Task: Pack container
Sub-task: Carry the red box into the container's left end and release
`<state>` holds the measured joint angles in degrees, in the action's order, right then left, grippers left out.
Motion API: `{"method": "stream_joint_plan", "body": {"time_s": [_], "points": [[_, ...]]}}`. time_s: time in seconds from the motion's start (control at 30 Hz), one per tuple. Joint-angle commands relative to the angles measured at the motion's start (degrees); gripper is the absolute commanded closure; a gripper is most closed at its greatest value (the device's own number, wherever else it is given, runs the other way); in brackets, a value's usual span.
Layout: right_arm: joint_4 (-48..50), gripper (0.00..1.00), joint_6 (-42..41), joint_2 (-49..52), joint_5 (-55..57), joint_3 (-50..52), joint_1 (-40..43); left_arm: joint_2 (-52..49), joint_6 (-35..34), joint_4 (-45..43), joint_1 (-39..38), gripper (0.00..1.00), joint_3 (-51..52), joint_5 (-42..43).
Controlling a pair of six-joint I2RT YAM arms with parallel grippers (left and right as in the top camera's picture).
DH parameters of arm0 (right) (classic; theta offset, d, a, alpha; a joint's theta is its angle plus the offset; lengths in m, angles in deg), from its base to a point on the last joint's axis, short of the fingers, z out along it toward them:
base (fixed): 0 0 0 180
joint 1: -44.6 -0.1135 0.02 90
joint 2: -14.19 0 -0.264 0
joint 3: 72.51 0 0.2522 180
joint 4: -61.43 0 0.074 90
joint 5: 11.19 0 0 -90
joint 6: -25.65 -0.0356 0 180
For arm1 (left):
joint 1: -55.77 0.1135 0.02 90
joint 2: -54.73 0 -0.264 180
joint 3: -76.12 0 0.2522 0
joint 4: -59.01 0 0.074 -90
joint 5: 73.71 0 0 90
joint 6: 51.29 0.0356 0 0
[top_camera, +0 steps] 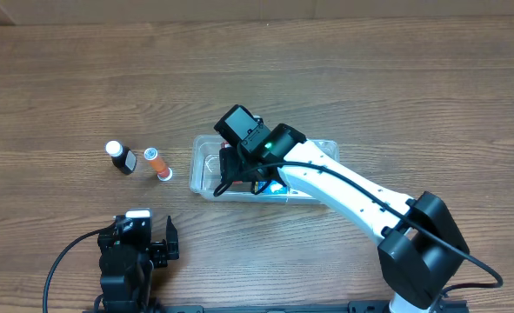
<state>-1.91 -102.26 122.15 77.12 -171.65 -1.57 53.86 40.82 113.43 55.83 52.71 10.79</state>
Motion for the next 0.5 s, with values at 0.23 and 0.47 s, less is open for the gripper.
{"method": "stream_joint_plan", "body": {"time_s": [0.23, 0.47], "points": [[0.1, 0.23, -1.4, -0.1, -0.2, -0.3, -0.9, 0.6, 1.1, -0.2, 0.3, 0.00, 0.3, 0.7], [0.3, 0.24, 0.7, -1.0, 1.7, -0.6, 0.6, 0.6, 1.1, -0.2, 0.3, 0.00, 0.3, 0.7]]}}
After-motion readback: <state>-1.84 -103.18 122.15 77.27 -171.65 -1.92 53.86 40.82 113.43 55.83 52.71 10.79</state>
